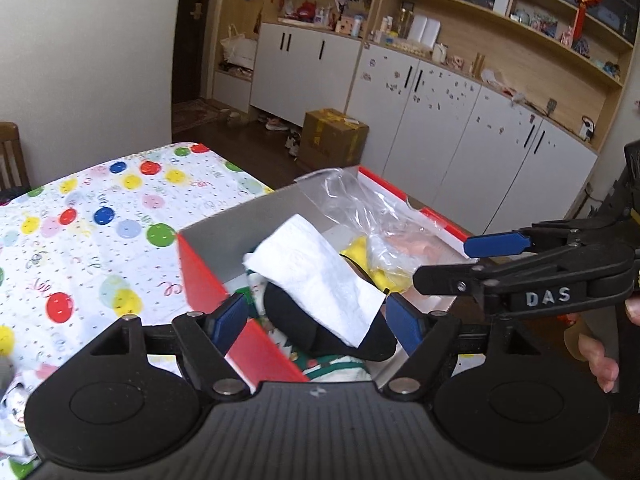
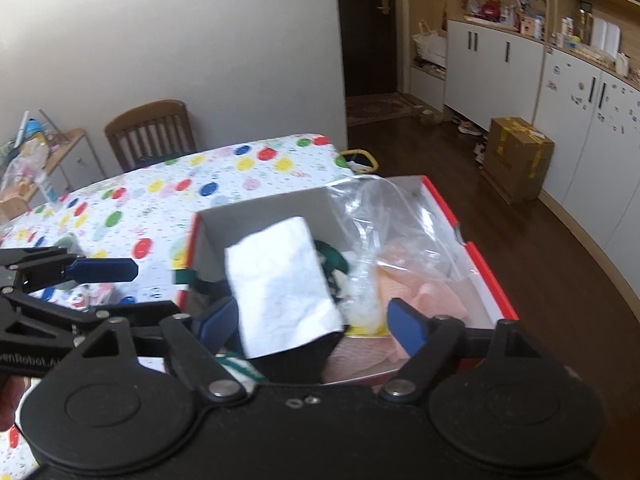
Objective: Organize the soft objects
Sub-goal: 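Open both tools to release the tissue and plastic bag into the box, then move both tools back to the table above the towel and panda bag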
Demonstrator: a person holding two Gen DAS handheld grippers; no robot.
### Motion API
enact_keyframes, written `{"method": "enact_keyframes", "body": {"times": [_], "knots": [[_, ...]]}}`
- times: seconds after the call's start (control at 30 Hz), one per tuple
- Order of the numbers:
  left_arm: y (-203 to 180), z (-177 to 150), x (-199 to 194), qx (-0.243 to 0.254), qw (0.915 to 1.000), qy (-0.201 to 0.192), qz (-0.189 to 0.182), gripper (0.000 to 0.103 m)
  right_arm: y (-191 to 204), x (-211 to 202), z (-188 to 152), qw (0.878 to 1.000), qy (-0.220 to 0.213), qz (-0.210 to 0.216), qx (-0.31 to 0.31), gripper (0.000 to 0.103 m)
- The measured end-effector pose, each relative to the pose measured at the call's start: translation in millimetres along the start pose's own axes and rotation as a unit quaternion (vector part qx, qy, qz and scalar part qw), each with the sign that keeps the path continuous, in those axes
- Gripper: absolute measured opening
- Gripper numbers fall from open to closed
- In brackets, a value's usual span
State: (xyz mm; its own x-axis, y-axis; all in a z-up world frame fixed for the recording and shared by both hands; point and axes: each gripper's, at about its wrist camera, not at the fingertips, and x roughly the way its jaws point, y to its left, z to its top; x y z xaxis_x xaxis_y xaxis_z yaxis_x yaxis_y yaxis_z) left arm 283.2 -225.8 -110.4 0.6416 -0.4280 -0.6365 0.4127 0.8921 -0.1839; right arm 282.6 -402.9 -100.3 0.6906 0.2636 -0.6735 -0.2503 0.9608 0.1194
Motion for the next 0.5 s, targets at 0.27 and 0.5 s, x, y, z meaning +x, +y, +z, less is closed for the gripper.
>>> {"method": "enact_keyframes", "body": {"times": [0.27,0.5], "knots": [[30.9,-6.4,-46.8,-0.032,0.9993,-0.017,0.007,0.083,41.3,-22.2,6.4,0.999,-0.021,0.027,-0.033,0.094],[65.6,-22.5,-85.5,-0.083,0.9958,-0.034,0.014,0.085,91.4,-30.3,4.5,0.995,-0.038,0.071,-0.051,0.100]]}}
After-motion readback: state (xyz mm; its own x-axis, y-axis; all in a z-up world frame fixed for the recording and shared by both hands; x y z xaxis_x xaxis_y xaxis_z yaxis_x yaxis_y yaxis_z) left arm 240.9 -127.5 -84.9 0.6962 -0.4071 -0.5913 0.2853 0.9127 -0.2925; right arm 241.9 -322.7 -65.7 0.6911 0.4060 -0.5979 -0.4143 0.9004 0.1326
